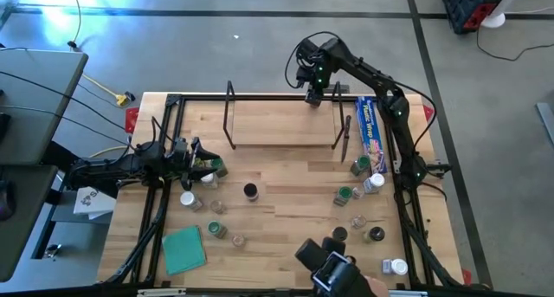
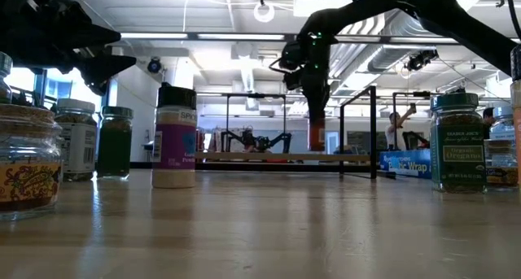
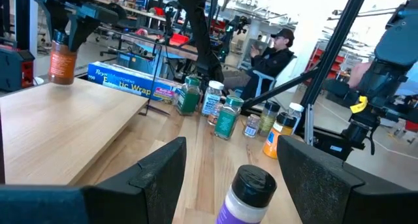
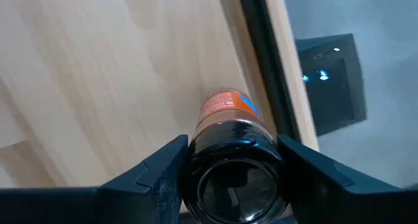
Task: Shelf spices
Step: Put the black brown seasoning bottle on the shelf
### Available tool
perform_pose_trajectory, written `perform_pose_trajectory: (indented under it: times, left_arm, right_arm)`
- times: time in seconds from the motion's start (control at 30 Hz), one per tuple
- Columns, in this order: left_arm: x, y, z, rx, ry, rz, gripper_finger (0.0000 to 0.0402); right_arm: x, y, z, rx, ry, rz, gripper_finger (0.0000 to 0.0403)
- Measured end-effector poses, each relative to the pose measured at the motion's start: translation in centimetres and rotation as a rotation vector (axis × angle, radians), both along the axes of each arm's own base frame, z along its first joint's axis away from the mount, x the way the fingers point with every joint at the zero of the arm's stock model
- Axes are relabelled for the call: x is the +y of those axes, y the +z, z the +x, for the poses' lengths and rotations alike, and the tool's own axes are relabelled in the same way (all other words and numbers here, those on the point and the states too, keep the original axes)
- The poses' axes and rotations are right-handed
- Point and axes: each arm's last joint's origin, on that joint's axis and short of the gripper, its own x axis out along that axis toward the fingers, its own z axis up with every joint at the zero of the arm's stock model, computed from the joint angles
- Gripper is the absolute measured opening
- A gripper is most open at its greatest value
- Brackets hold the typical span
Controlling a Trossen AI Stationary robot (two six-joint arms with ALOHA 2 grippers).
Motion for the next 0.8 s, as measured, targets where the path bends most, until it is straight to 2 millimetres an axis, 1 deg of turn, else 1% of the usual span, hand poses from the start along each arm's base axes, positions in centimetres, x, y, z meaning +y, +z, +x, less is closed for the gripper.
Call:
perform_pose_trajectory:
  times: [0.17, 0.43, 0.67, 0.8]
  left_arm:
    - [0.0, 0.0, 0.0, 0.0, 0.0, 0.0, 0.0234]
    - [0.0, 0.0, 0.0, 0.0, 0.0, -0.001, 0.0234]
    - [0.0, 0.0, 0.0, 0.0, -0.001, -0.001, 0.0234]
    - [0.0, 0.0, 0.0, 0.0, -0.001, -0.001, 0.0234]
  right_arm:
    - [0.06, 0.02, 0.12, -0.046, 0.005, 0.044, 0.0219]
    - [-0.26, 0.08, 0.37, -0.08, -0.031, 0.022, 0.0221]
    - [-0.54, -0.57, 0.45, -0.061, -0.024, 0.023, 0.0223]
    - [-0.65, -0.62, 0.42, -0.058, -0.026, 0.017, 0.0235]
